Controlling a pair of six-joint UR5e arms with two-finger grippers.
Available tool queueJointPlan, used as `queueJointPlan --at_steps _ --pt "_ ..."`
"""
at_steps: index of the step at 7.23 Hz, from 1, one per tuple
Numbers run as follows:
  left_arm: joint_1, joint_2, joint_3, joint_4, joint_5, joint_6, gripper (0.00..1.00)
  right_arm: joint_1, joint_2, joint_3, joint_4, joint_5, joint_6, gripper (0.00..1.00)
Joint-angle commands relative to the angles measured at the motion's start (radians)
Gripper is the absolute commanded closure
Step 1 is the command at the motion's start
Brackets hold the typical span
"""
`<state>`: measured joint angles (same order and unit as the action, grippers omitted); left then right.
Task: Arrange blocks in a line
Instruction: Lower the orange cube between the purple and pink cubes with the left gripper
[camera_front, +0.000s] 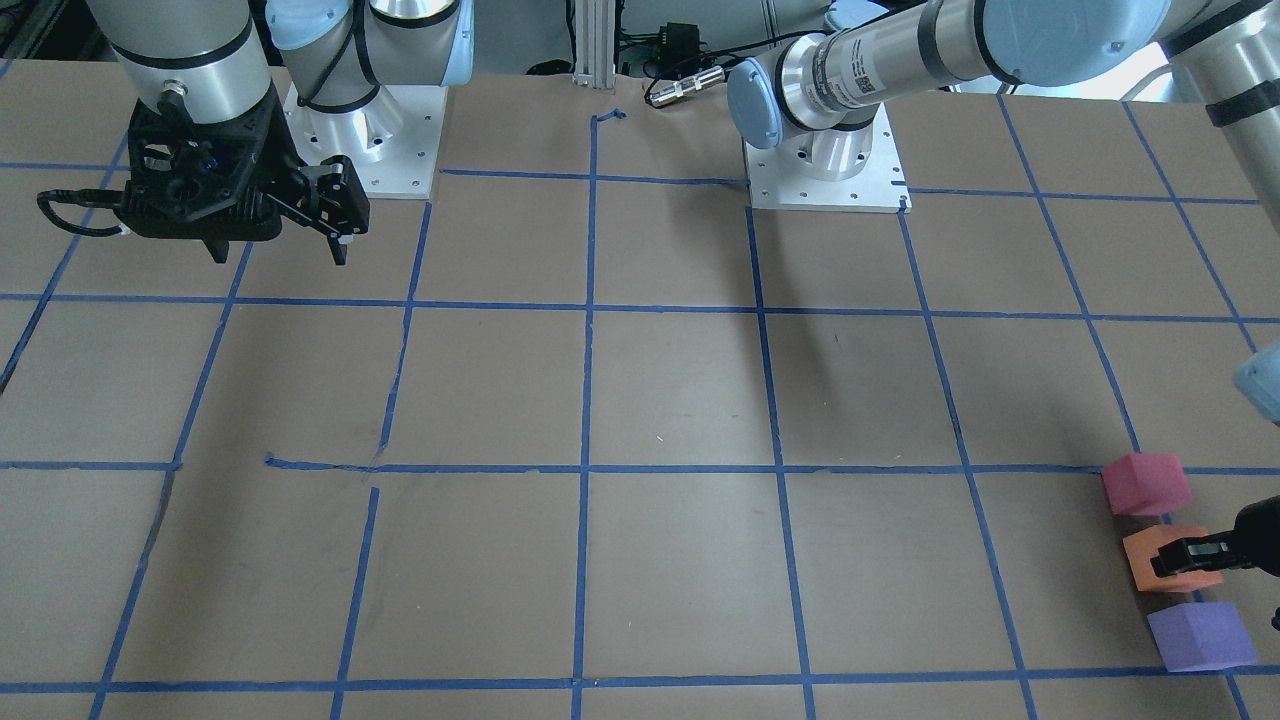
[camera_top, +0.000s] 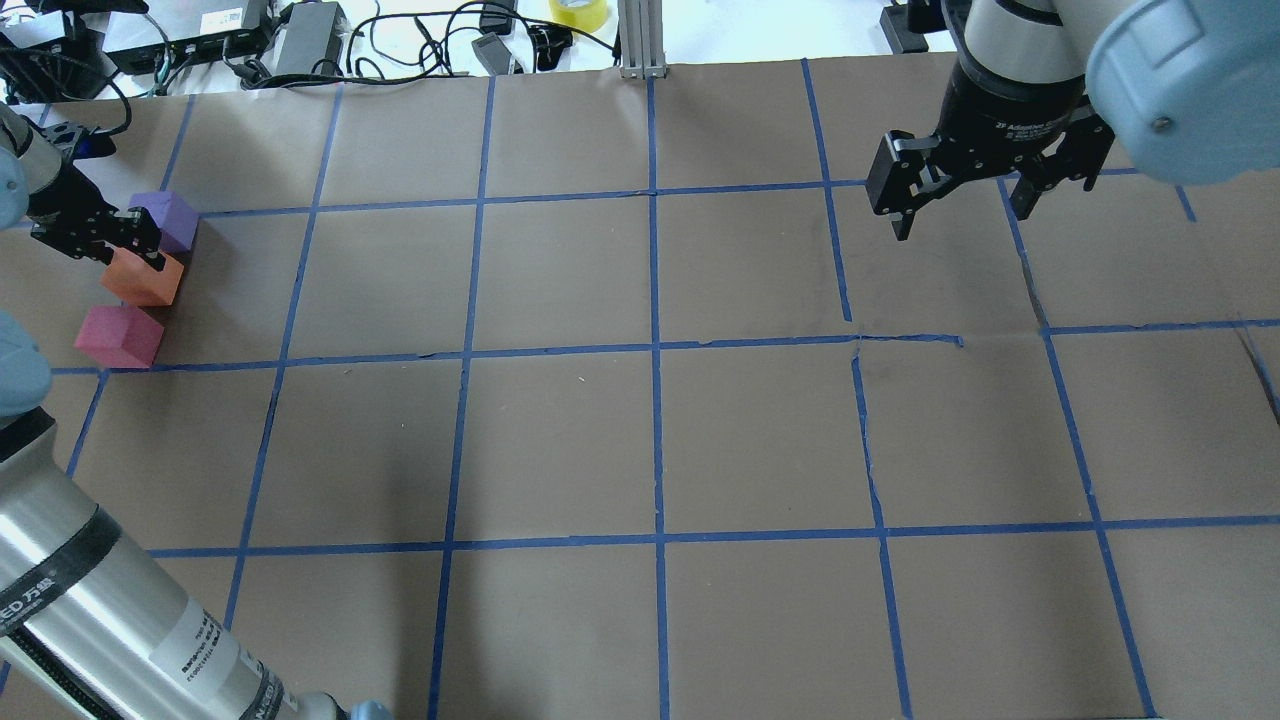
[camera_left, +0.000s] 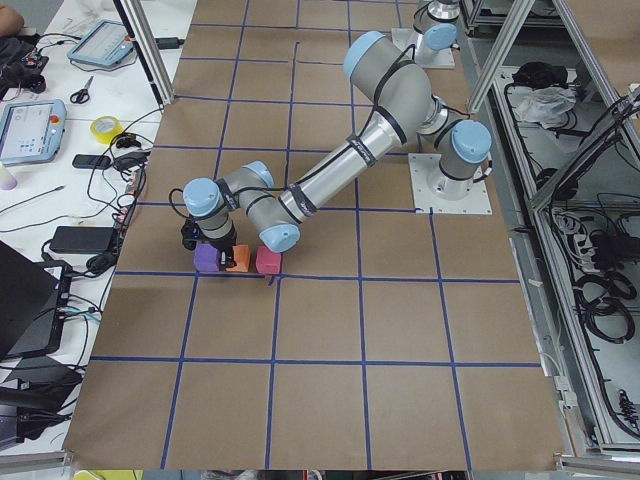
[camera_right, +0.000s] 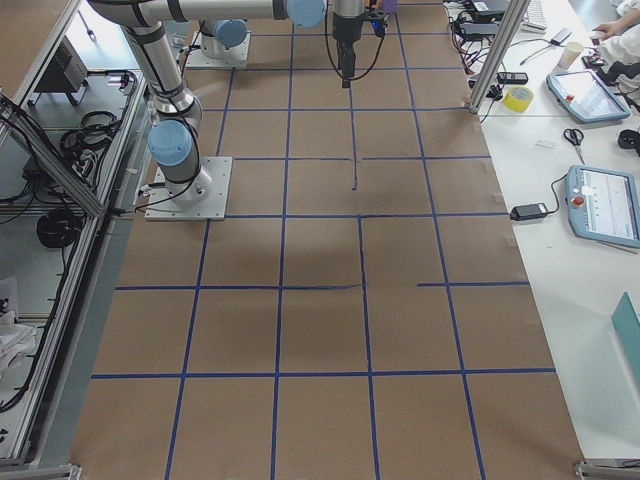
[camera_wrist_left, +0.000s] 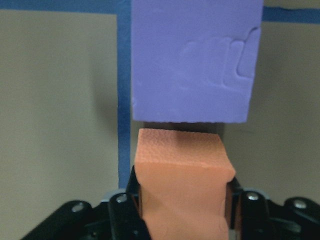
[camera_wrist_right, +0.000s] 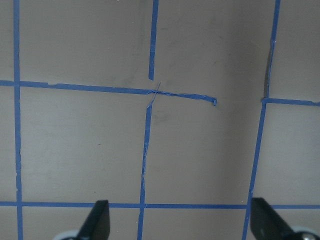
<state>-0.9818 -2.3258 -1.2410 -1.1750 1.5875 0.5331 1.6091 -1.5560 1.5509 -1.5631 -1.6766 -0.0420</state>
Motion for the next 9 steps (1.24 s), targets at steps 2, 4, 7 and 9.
queueJointPlan --at_steps 2,4,7,9 --pt "0.000 -0.004 -0.026 0.033 0.006 0.008 0.91 0.000 0.000 0.000 0.000 0.000 0.001 0.00" --pt "0.000 0.005 -0.055 0.041 0.008 0.007 0.00 0.000 -0.001 0.000 0.000 0.000 0.001 0.00" --pt "0.000 0.031 -0.041 0.031 0.012 0.010 0.00 0.000 0.000 0.000 0.000 0.000 0.001 0.00" --pt "0.000 0.023 -0.041 0.041 0.017 0.016 0.00 0.000 0.001 0.000 0.000 0.000 0.001 0.00"
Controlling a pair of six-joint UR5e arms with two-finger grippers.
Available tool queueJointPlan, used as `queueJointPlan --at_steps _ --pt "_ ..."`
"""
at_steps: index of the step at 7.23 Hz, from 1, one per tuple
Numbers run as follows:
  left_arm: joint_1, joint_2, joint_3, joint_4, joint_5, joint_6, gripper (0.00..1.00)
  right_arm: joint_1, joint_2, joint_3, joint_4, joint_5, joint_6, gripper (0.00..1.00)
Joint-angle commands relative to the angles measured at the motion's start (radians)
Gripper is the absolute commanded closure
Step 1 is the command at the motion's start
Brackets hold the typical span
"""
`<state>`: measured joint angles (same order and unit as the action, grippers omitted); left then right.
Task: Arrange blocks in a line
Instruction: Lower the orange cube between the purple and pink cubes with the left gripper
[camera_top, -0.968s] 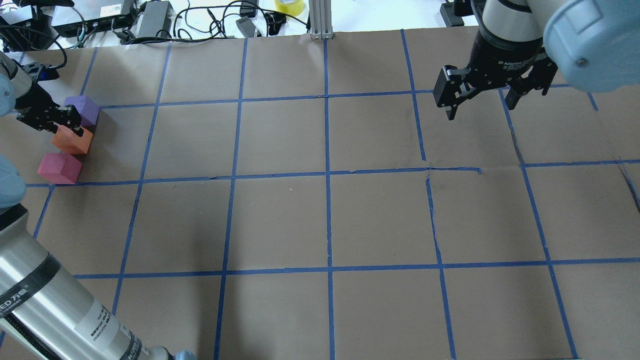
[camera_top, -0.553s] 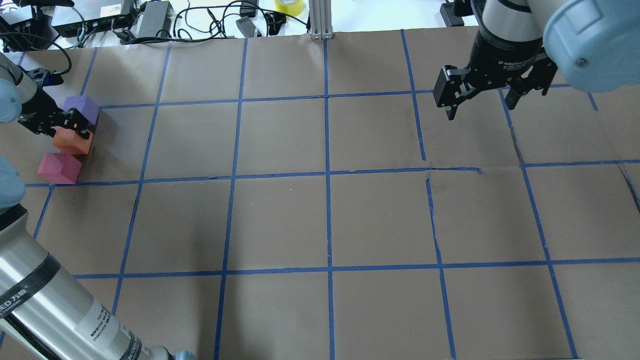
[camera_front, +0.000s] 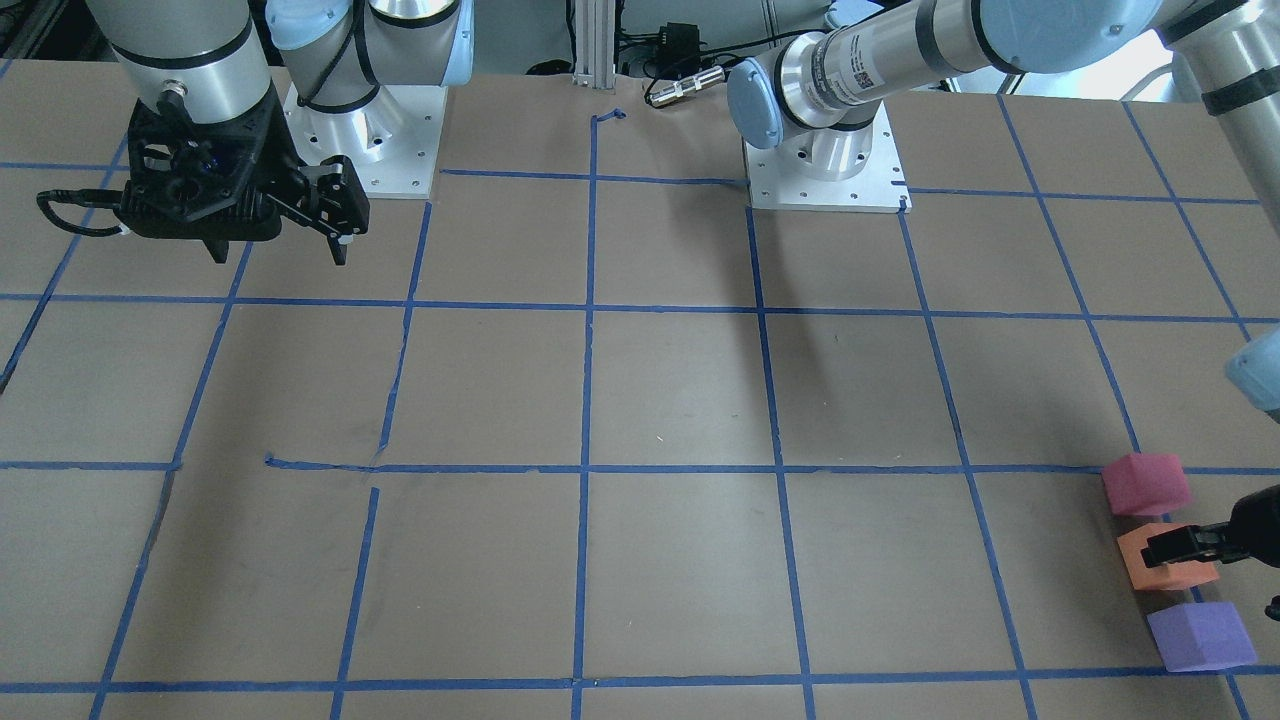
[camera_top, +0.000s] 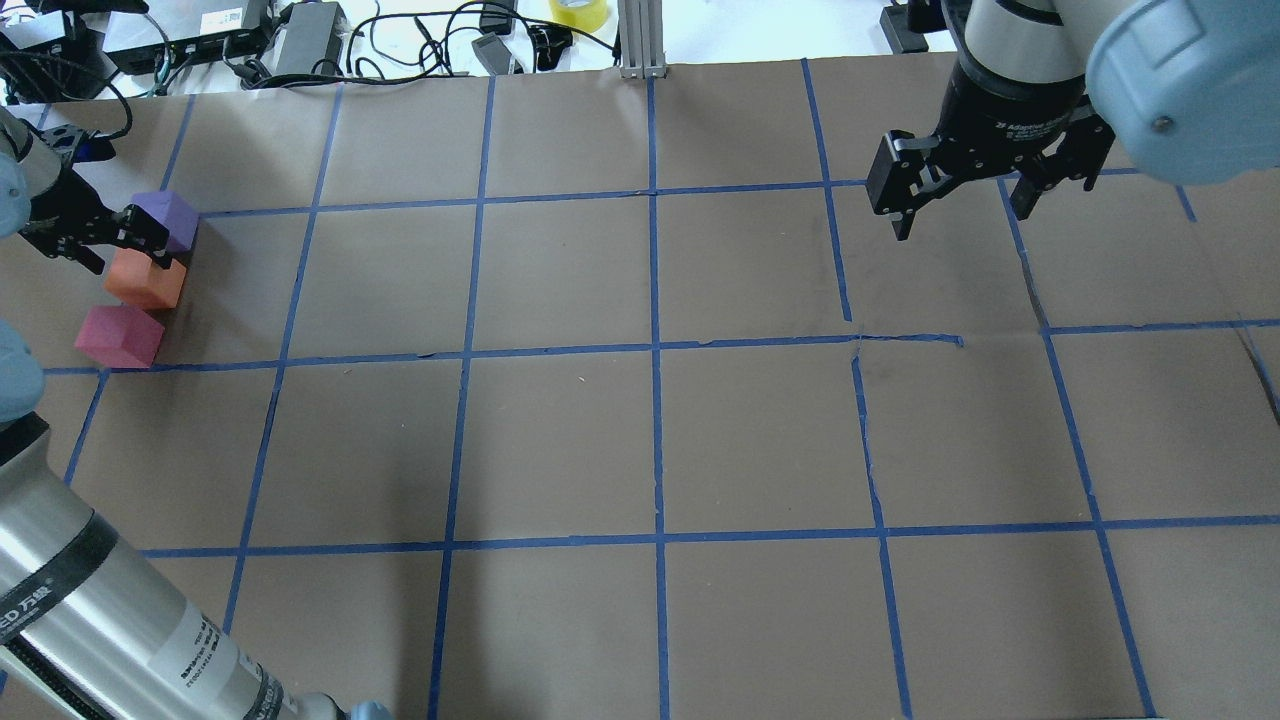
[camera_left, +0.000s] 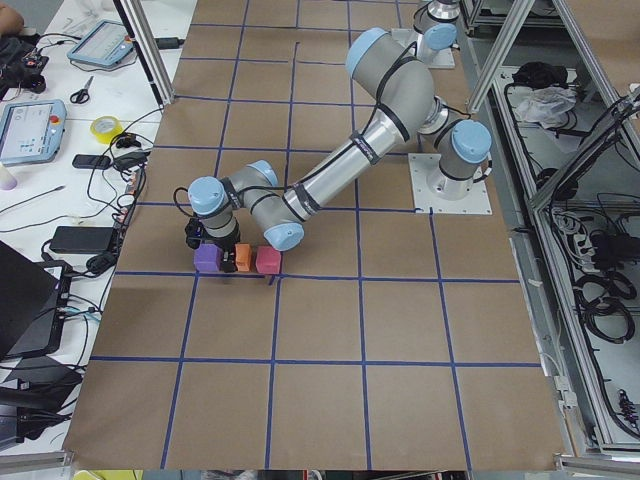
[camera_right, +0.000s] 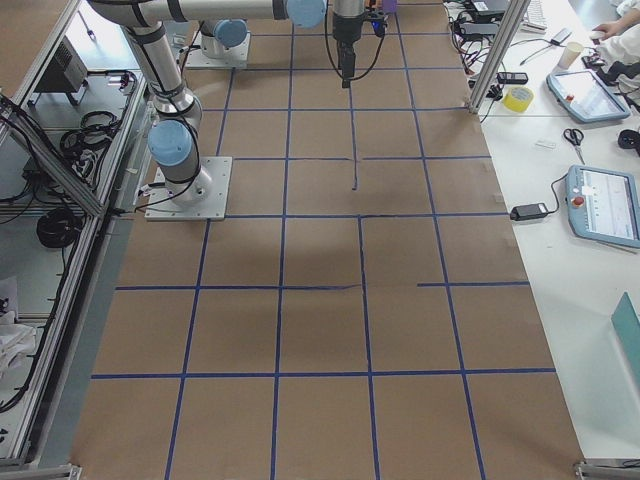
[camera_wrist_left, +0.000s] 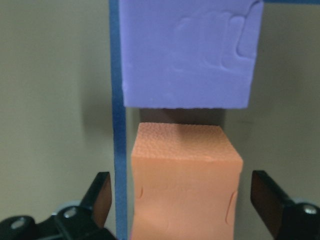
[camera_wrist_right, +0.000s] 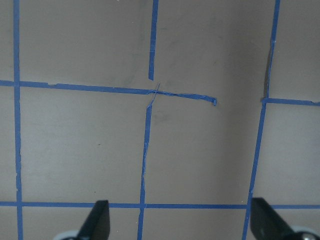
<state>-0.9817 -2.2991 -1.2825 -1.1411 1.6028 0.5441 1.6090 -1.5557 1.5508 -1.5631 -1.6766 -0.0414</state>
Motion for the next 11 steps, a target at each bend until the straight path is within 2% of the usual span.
queueJointPlan --at_steps 1,11 --pt "0.000 -0.006 0.002 0.011 0.002 0.011 0.00 0.000 0.000 0.000 0.000 0.000 0.000 0.00" --pt "0.015 -0.014 -0.006 0.010 0.003 0.019 0.00 -0.001 0.000 0.000 0.000 0.000 -0.002 0.00"
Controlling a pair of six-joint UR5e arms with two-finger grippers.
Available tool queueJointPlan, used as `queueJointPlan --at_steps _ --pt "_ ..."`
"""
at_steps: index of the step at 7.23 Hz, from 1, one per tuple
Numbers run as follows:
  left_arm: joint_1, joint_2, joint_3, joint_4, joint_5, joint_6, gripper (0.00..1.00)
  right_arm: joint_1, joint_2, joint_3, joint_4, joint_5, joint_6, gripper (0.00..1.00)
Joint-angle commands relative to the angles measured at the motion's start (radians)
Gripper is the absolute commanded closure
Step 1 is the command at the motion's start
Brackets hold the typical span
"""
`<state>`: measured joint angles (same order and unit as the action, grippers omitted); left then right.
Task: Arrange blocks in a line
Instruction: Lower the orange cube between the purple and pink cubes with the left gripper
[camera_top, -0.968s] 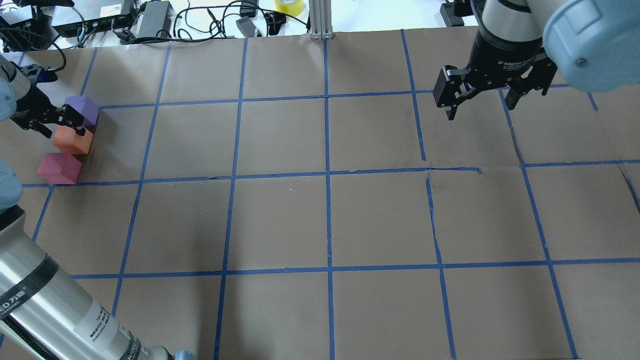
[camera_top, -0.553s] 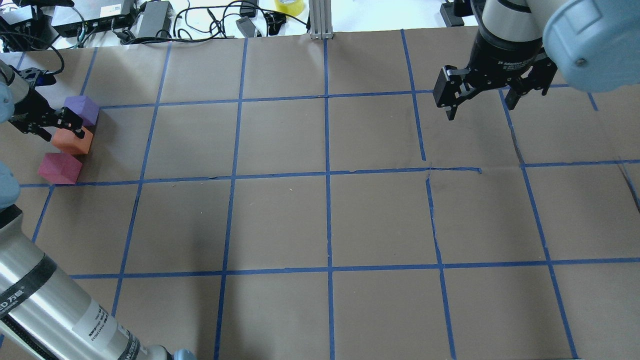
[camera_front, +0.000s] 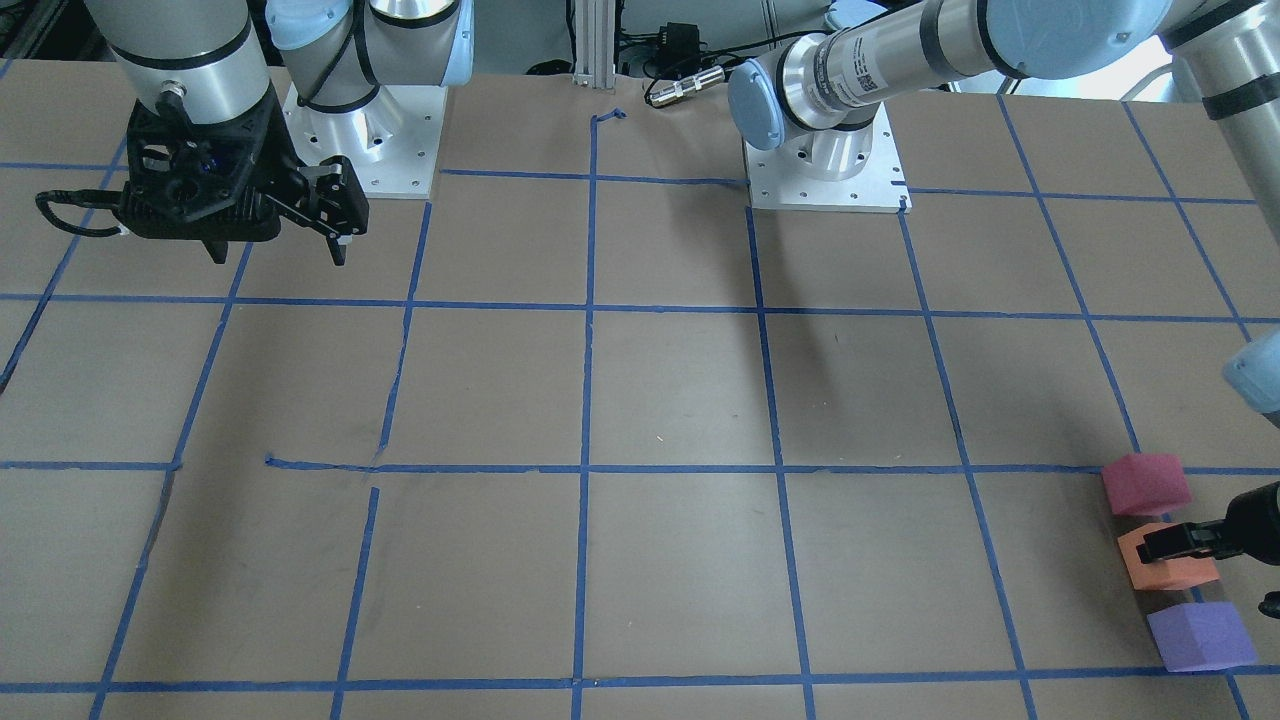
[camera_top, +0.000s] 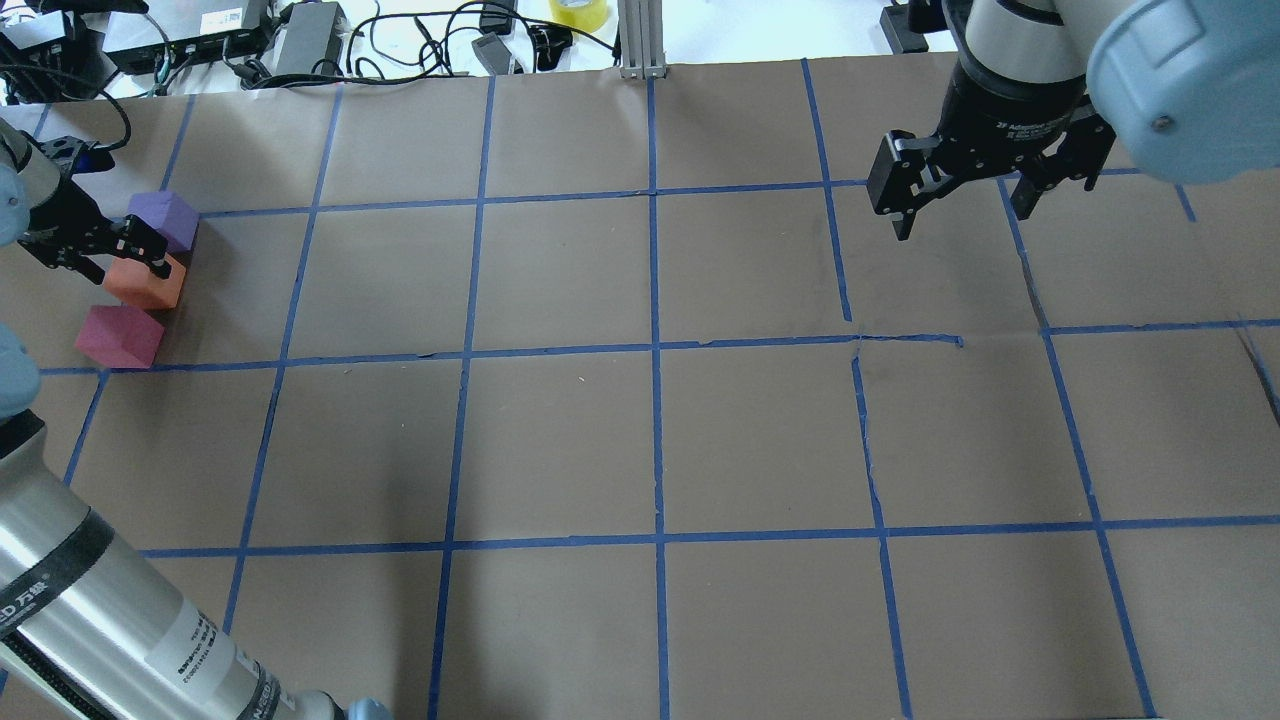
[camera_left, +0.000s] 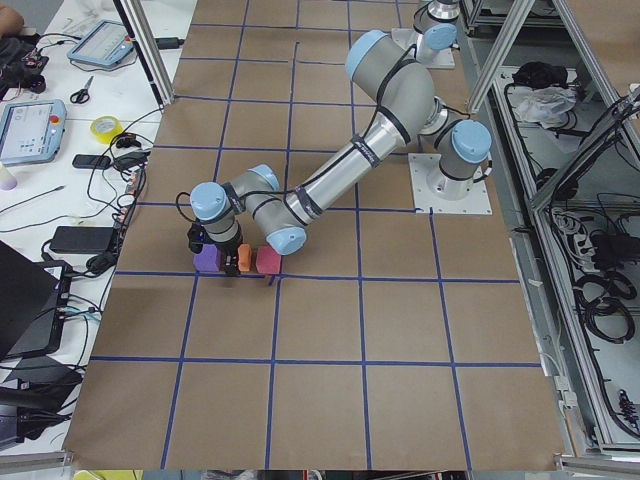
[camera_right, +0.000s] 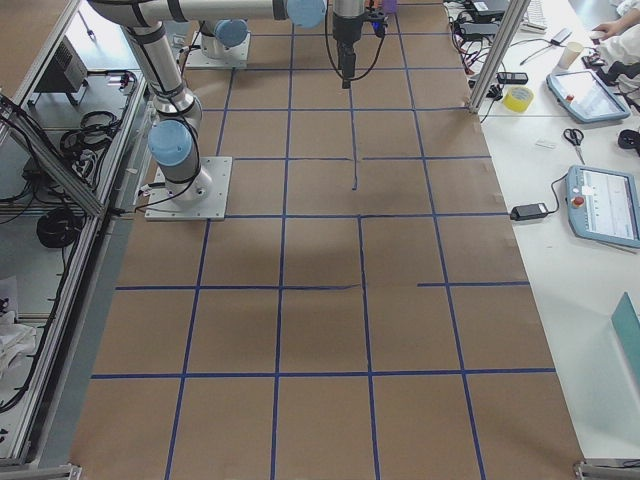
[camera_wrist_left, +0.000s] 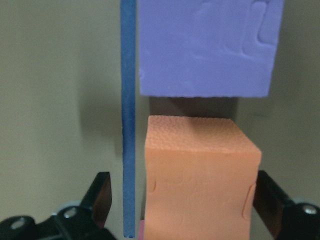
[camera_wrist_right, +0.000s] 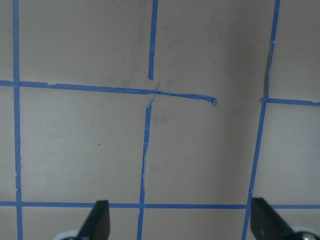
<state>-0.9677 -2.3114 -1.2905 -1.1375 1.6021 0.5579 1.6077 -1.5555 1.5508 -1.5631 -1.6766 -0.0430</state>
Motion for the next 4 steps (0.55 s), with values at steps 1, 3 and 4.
queueJointPlan --at_steps 1,3,4 --pt "0.000 0.004 0.000 0.004 0.001 0.002 0.00 0.000 0.000 0.000 0.000 0.000 0.000 0.00" --pt "-0.034 0.074 0.005 -0.019 0.001 0.005 0.00 0.000 0.000 0.000 0.000 0.000 0.000 0.00" --pt "-0.048 0.142 0.007 -0.124 -0.007 0.001 0.00 0.000 0.000 0.000 0.000 0.000 0.000 0.00"
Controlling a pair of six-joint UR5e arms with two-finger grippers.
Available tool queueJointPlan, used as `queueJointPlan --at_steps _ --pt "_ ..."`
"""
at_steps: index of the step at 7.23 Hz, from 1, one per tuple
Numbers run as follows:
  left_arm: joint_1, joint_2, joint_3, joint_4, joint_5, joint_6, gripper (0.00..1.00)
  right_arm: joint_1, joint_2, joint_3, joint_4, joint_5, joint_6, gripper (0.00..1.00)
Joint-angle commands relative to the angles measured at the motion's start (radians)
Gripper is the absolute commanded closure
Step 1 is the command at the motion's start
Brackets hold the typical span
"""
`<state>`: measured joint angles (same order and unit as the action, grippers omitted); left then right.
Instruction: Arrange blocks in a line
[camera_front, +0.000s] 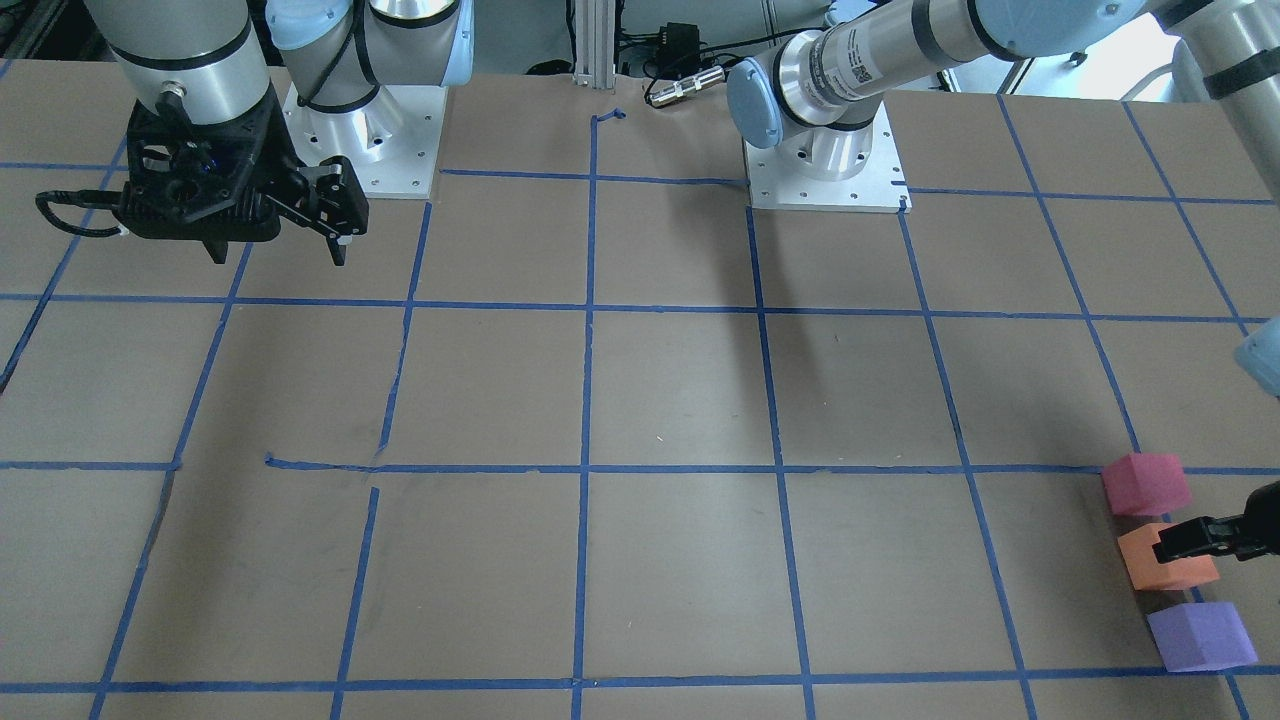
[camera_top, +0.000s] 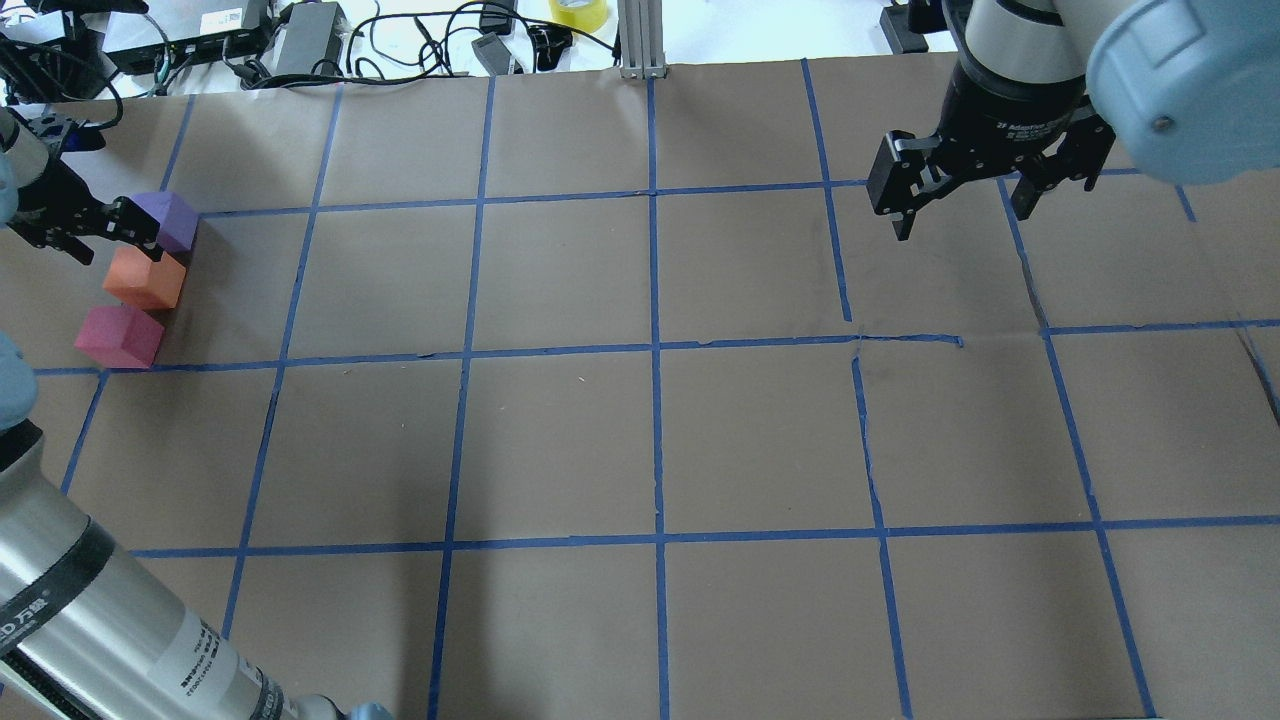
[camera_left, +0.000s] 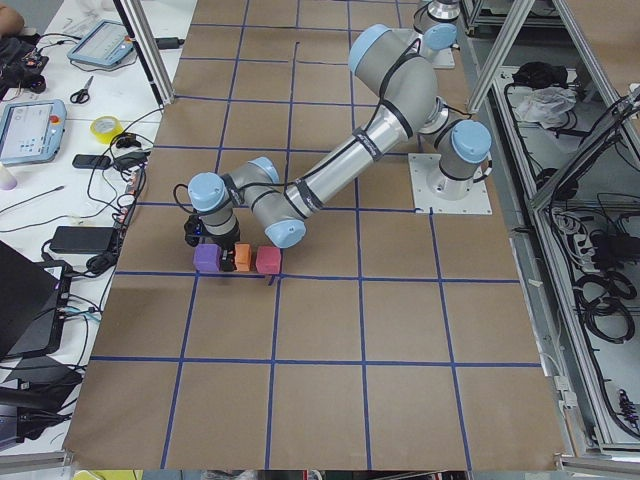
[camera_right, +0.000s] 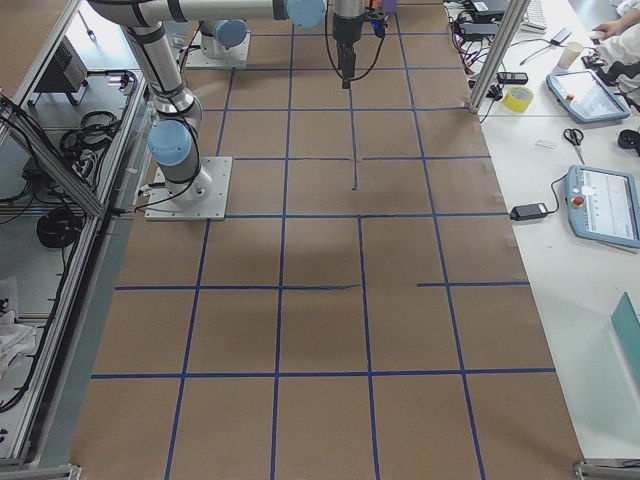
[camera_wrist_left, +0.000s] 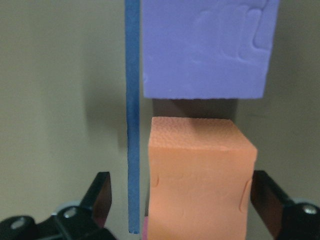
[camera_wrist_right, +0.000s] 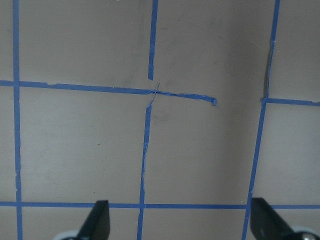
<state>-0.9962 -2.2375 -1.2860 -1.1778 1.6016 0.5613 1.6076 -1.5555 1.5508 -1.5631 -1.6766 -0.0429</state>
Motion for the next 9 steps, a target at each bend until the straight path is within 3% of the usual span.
queueJointPlan --at_steps 1,3,6,8,9 --pt "-0.024 0.167 0.001 -0.191 -0.020 -0.006 0.00 0.000 0.000 0.000 0.000 0.000 0.000 0.00" --pt "-0.091 0.345 -0.009 -0.391 -0.057 -0.033 0.00 0.000 0.000 0.000 0.000 0.000 0.000 0.00" --pt "-0.176 0.540 -0.071 -0.405 -0.045 -0.089 0.00 0.000 0.000 0.000 -0.002 0.000 0.000 0.00" --pt "-0.244 0.576 -0.123 -0.399 -0.054 -0.188 0.00 0.000 0.000 0.000 -0.002 0.000 0.000 0.00" --pt "-0.363 0.579 -0.140 -0.392 -0.048 -0.365 0.00 0.000 0.000 0.000 -0.002 0.000 0.000 0.00"
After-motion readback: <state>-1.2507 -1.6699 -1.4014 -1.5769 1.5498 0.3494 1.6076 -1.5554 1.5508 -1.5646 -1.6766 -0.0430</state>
